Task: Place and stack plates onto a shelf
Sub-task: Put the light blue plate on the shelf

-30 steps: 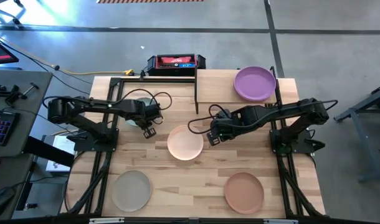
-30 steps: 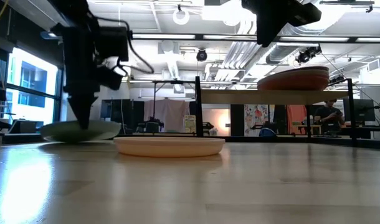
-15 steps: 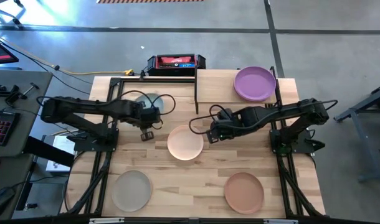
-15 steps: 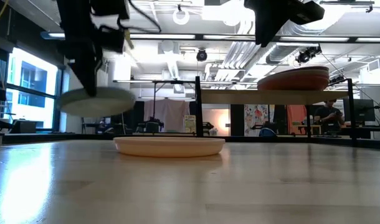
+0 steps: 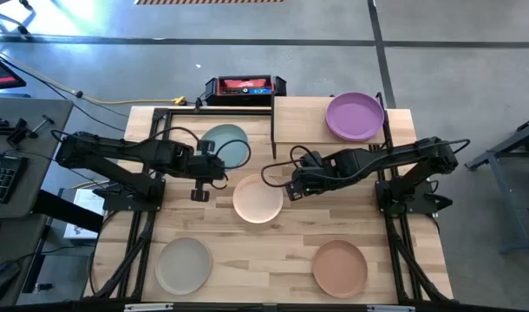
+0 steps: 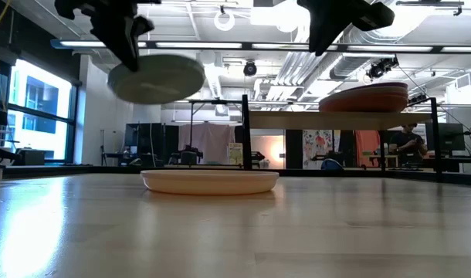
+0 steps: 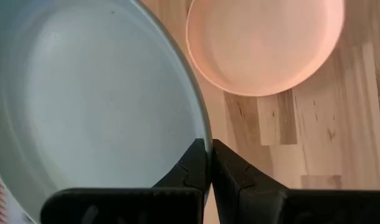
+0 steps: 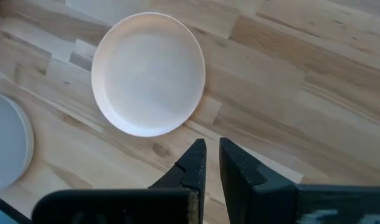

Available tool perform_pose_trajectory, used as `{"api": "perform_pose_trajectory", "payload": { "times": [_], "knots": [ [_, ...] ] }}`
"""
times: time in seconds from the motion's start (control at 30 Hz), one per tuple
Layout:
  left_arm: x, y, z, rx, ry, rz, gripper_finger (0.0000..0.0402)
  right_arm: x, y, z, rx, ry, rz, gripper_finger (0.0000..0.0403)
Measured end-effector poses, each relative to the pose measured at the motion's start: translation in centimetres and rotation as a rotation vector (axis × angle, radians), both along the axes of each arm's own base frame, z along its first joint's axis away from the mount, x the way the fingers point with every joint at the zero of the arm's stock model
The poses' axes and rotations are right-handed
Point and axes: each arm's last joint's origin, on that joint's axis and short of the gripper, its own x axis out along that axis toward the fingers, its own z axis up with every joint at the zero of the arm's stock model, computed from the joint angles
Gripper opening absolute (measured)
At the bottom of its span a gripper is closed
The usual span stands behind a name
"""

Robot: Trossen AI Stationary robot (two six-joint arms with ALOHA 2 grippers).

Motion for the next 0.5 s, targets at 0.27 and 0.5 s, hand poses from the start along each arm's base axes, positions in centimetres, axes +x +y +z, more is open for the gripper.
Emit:
{"api": "perform_pose_trajectory", "payload": {
  "times": [0.27,0.5],
  "knots": [
    [-0.1,-1.7,0.8,0.151,0.036,-0.252,0.0001,0.6,0.1,0.3,-0.011,-0.064,0.038,0.0059],
    [-0.3,-3.2,0.8,0.250,0.075,-0.438,0.0001,1.2,-0.8,0.5,-0.053,-0.126,-0.028,0.0112]
  ]
}}
